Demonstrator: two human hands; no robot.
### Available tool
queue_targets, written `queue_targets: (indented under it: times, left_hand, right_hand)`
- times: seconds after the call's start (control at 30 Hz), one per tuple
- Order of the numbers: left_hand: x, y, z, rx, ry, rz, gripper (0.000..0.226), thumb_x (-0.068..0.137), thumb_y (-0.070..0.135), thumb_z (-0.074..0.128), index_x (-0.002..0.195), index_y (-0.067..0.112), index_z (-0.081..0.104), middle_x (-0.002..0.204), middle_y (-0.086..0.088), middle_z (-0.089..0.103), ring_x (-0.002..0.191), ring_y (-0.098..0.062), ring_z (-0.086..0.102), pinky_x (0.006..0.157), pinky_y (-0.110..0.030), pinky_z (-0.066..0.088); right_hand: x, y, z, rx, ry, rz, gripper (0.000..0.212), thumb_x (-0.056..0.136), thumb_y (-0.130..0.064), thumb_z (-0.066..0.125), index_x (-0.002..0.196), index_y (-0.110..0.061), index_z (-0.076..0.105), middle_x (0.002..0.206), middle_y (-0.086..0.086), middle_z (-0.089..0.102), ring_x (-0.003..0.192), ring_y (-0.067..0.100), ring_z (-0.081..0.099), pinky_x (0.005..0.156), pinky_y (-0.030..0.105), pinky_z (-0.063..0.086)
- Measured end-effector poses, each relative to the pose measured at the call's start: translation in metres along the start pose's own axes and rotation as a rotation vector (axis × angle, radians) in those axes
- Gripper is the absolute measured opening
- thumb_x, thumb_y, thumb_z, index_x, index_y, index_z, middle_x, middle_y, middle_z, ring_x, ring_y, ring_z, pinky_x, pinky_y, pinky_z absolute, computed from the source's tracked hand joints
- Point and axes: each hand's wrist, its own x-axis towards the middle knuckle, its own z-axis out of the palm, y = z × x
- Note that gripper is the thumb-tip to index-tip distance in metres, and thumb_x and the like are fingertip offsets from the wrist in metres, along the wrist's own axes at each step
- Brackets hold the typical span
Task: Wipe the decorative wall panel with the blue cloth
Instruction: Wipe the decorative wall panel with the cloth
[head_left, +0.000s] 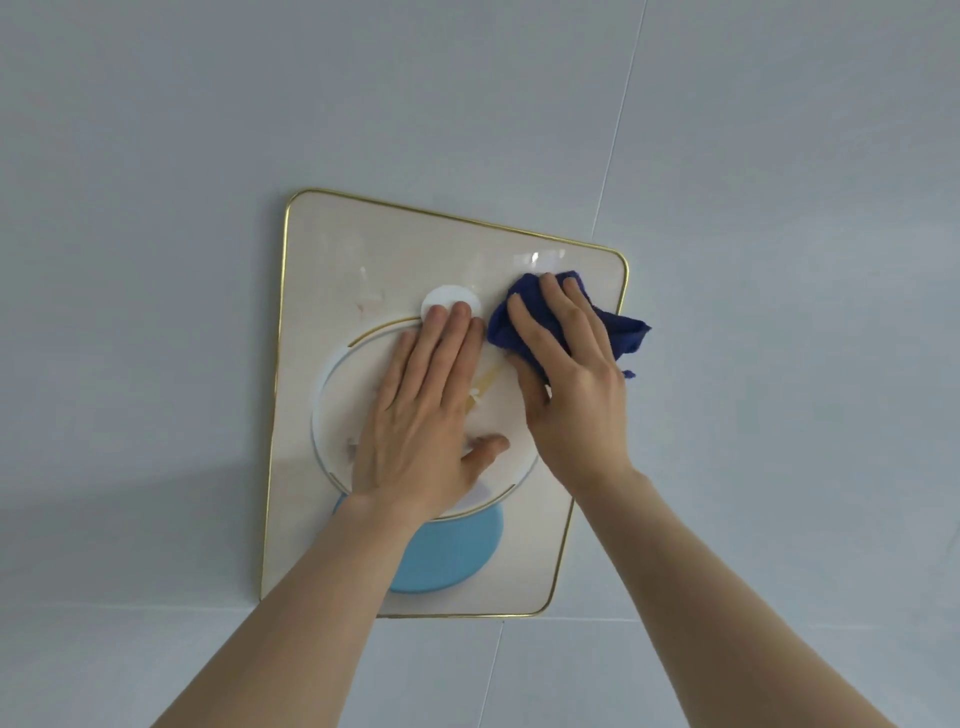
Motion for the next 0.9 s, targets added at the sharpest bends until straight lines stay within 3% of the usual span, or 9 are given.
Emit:
queue_targets:
  times: [0.1,0.33,0.47,0.53,0.7,0.9]
  left_hand:
    - [0.001,-0.001,0.004,-0.003,0.017,0.0,0.11,0.088,0.066,0.055,0.163,0.009,-0.001,0.174,-0.007,-0.005,0.161,-0.024,-0.007,0.131,-0.046,0.008]
    - [0.001,-0.006,0.004,-0.017,0.012,0.015,0.112,0.086,0.068,0.056,0.164,0.013,-0.003,0.174,-0.005,-0.007,0.161,-0.021,-0.01,0.132,-0.042,0.001]
    - [0.0,-0.005,0.002,-0.028,0.008,0.013,0.112,0.086,0.068,0.056,0.164,0.012,-0.003,0.174,-0.005,-0.007,0.16,-0.022,-0.01,0.132,-0.042,0.002]
    - [0.0,-0.004,0.002,-0.021,0.007,0.023,0.112,0.087,0.068,0.054,0.163,0.011,-0.004,0.174,-0.006,-0.008,0.16,-0.023,-0.01,0.132,-0.043,0.002]
    - [0.0,-0.003,0.002,-0.025,0.013,0.013,0.112,0.087,0.067,0.055,0.163,0.011,-0.004,0.174,-0.006,-0.008,0.161,-0.024,-0.009,0.132,-0.044,0.003]
    - [0.0,0.001,-0.002,-0.042,0.022,0.006,0.112,0.085,0.063,0.061,0.164,0.011,0.001,0.174,-0.006,-0.003,0.161,-0.024,-0.006,0.132,-0.044,0.006]
  right_hand:
    - [-0.015,0.004,0.004,-0.009,-0.012,-0.077,0.035,0.107,-0.021,0.052,0.14,-0.012,0.063,0.155,0.016,0.049,0.15,0.035,0.038,0.116,0.05,0.042]
    - [-0.022,0.034,-0.007,-0.166,-0.054,-0.309,0.033,0.101,-0.004,0.065,0.131,-0.017,0.071,0.147,0.014,0.059,0.144,0.034,0.048,0.107,0.047,0.052]
    - [0.003,0.026,-0.007,-0.099,0.149,0.052,0.03,0.1,-0.004,0.063,0.123,-0.016,0.075,0.145,0.013,0.061,0.136,0.035,0.055,0.096,0.036,0.05]
    - [0.013,0.019,-0.003,-0.084,0.21,0.173,0.03,0.099,-0.002,0.061,0.122,-0.014,0.076,0.143,0.013,0.063,0.133,0.036,0.056,0.098,0.034,0.048]
    - [0.002,0.013,0.005,-0.074,0.23,0.131,0.029,0.098,0.001,0.062,0.12,-0.011,0.076,0.139,0.014,0.066,0.13,0.037,0.058,0.105,0.037,0.048]
    - [-0.044,0.01,0.006,-0.151,0.136,-0.013,0.032,0.088,0.011,0.071,0.112,-0.007,0.079,0.13,0.017,0.071,0.122,0.037,0.064,0.098,0.044,0.055]
